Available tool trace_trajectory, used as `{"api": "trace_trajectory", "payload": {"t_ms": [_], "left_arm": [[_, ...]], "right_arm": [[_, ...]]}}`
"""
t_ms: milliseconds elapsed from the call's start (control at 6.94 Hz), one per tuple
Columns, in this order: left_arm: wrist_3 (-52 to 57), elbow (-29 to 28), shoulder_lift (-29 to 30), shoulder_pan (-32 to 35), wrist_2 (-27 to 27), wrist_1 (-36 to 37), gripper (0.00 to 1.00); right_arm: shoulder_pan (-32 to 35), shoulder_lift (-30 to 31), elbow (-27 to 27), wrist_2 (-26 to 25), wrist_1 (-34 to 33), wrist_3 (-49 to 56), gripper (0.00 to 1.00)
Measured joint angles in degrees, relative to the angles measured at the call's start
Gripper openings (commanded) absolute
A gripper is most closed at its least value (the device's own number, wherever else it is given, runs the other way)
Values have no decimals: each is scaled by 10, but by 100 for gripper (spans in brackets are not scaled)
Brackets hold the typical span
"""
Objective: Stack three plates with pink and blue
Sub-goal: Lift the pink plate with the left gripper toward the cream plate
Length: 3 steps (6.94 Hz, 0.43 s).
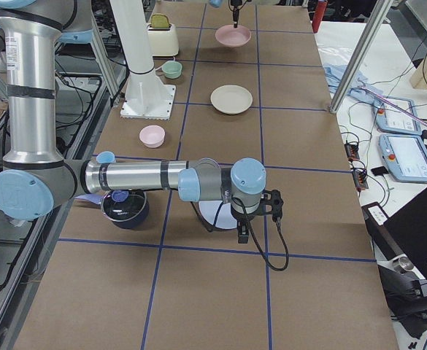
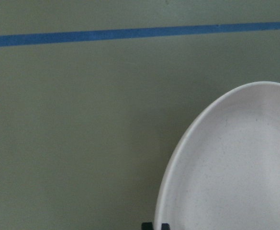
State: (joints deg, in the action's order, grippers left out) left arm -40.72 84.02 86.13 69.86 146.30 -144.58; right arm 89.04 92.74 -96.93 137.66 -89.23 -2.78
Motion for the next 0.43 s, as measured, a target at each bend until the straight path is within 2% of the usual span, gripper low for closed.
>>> {"api": "trace_trajectory", "payload": {"t_ms": [144,432], "left_arm": [[-63,10,20,0,0,0,0],[-206,56,50,-27,-23,-1,0]], "right_arm": [[-7,0,5,0,18,-10,100],[-43,0,28,-9,103,-85,100]]}}
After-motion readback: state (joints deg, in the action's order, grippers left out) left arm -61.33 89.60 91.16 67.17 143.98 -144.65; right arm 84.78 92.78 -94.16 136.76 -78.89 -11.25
